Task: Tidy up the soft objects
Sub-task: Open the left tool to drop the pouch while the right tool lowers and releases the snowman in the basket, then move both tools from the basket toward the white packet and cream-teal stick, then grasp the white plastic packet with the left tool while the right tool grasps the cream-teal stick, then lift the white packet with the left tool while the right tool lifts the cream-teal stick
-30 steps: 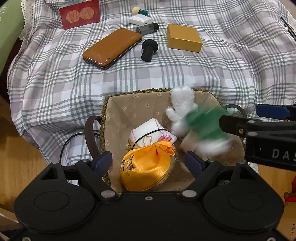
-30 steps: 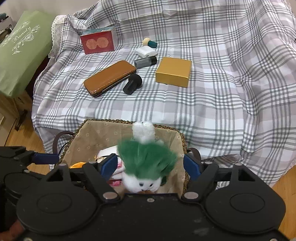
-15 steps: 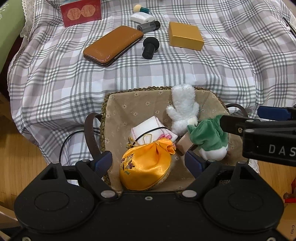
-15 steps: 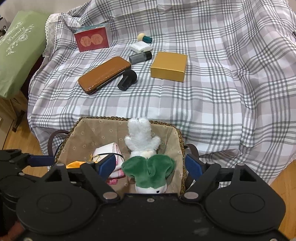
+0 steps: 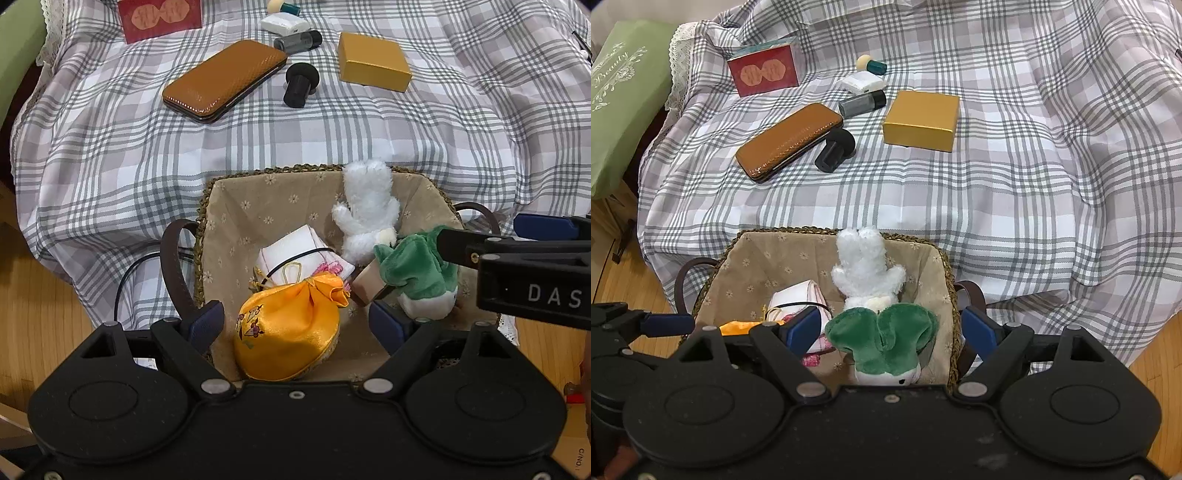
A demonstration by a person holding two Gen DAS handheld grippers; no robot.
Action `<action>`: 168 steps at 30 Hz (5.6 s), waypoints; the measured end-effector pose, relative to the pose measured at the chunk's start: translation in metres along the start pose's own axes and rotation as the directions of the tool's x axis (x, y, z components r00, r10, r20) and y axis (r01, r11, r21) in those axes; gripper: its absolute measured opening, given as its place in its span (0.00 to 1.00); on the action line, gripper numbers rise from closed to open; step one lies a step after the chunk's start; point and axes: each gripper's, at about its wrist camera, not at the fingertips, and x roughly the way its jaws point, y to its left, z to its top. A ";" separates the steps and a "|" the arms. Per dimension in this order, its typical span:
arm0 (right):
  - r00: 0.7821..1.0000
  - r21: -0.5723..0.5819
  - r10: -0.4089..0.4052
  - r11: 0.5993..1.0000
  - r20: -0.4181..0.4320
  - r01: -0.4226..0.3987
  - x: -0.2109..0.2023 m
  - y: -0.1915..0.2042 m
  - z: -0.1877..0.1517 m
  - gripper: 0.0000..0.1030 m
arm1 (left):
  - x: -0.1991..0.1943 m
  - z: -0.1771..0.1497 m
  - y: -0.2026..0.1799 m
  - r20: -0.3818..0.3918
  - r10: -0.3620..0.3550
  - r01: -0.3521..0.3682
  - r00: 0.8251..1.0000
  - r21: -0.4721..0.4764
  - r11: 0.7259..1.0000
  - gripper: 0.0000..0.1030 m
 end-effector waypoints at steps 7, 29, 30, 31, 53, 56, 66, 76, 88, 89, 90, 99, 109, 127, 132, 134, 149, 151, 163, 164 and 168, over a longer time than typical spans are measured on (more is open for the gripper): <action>1.000 0.017 -0.005 1.000 -0.017 0.006 0.005 -0.004 0.001 0.81 | 0.008 0.002 0.002 -0.033 0.020 -0.020 0.999 -0.018 1.000 0.80; 0.997 0.039 -0.018 0.999 -0.078 0.021 0.025 -0.012 0.012 0.81 | 0.022 0.019 0.005 -0.128 0.038 -0.044 0.991 -0.043 0.998 0.80; 0.997 0.038 -0.020 0.999 -0.076 0.023 0.025 -0.012 0.014 0.81 | 0.022 0.021 0.005 -0.127 0.038 -0.044 0.991 -0.040 0.998 0.80; 0.997 0.036 -0.024 0.999 -0.073 0.027 0.025 -0.013 0.017 0.81 | 0.021 0.024 0.006 -0.127 0.039 -0.045 0.991 -0.038 0.998 0.80; 0.995 0.033 -0.076 0.997 0.060 0.074 0.050 -0.028 0.119 0.82 | 0.032 0.121 0.022 0.013 0.148 -0.148 0.989 0.027 0.989 0.80; 0.994 0.032 -0.085 0.996 0.074 0.083 0.059 -0.027 0.137 0.82 | 0.038 0.138 0.026 0.030 0.158 -0.159 0.987 0.034 0.987 0.80; 0.988 0.048 -0.084 0.996 0.129 0.078 0.086 -0.039 0.201 0.83 | 0.058 0.197 0.032 0.128 0.144 -0.155 0.981 0.077 0.985 0.81; 0.989 0.115 -0.074 0.992 0.131 0.059 0.120 -0.046 0.257 0.83 | 0.091 0.264 0.029 0.220 0.135 -0.167 0.966 0.132 0.977 0.81; 0.983 0.158 -0.097 0.985 0.157 0.072 0.152 -0.048 0.298 0.83 | 0.133 0.308 0.010 0.283 0.085 -0.161 0.955 0.255 0.953 0.81; 0.983 0.162 -0.101 0.984 0.157 0.075 0.154 -0.048 0.300 0.83 | 0.136 0.308 0.008 0.293 0.081 -0.165 0.953 0.276 0.947 0.81; 0.982 0.163 -0.104 0.984 0.156 0.078 0.156 -0.048 0.302 0.83 | 0.137 0.309 0.006 0.298 0.077 -0.167 0.951 0.291 0.942 0.81; 0.983 0.160 -0.116 0.983 0.141 0.093 0.177 -0.047 0.314 0.83 | 0.164 0.319 -0.001 0.227 0.062 -0.139 0.972 0.345 0.928 0.83; 0.985 0.170 -0.121 0.981 0.127 0.098 0.188 -0.045 0.318 0.83 | 0.174 0.331 0.013 0.181 0.023 -0.067 0.983 0.243 0.968 0.65; 0.990 0.214 -0.055 0.976 0.129 0.026 0.228 0.032 0.358 0.83 | 0.154 0.315 0.096 0.171 0.139 -0.137 0.975 -0.022 0.990 0.65; 0.989 0.227 -0.061 0.973 0.136 0.029 0.245 0.056 0.372 0.83 | 0.148 0.306 0.107 0.184 0.136 -0.132 0.973 -0.032 0.991 0.65; 0.990 0.239 -0.064 0.970 0.127 0.032 0.254 0.063 0.378 0.83 | 0.145 0.301 0.112 0.187 0.133 -0.128 0.973 -0.037 0.991 0.65; 0.990 0.211 -0.119 0.972 0.070 0.101 0.310 0.093 0.393 0.56 | 0.135 0.291 0.126 0.189 0.135 -0.129 0.973 -0.048 0.991 0.65; 0.990 0.181 -0.122 0.978 0.074 0.107 0.308 0.099 0.392 0.56 | 0.134 0.294 0.121 0.187 0.141 -0.134 0.972 -0.048 0.990 0.65; 0.983 0.197 -0.165 0.969 0.076 0.148 0.270 0.041 0.368 0.56 | 0.120 0.309 0.081 0.196 0.128 -0.128 0.972 -0.017 0.992 0.65; 0.982 0.203 -0.171 0.967 0.079 0.152 0.264 0.033 0.365 0.56 | 0.119 0.311 0.073 0.199 0.126 -0.127 0.972 -0.010 0.992 0.65; 0.979 0.223 -0.183 0.962 0.095 0.158 0.240 0.000 0.351 0.56 | 0.115 0.319 0.047 0.204 0.110 -0.116 0.973 0.016 0.993 0.65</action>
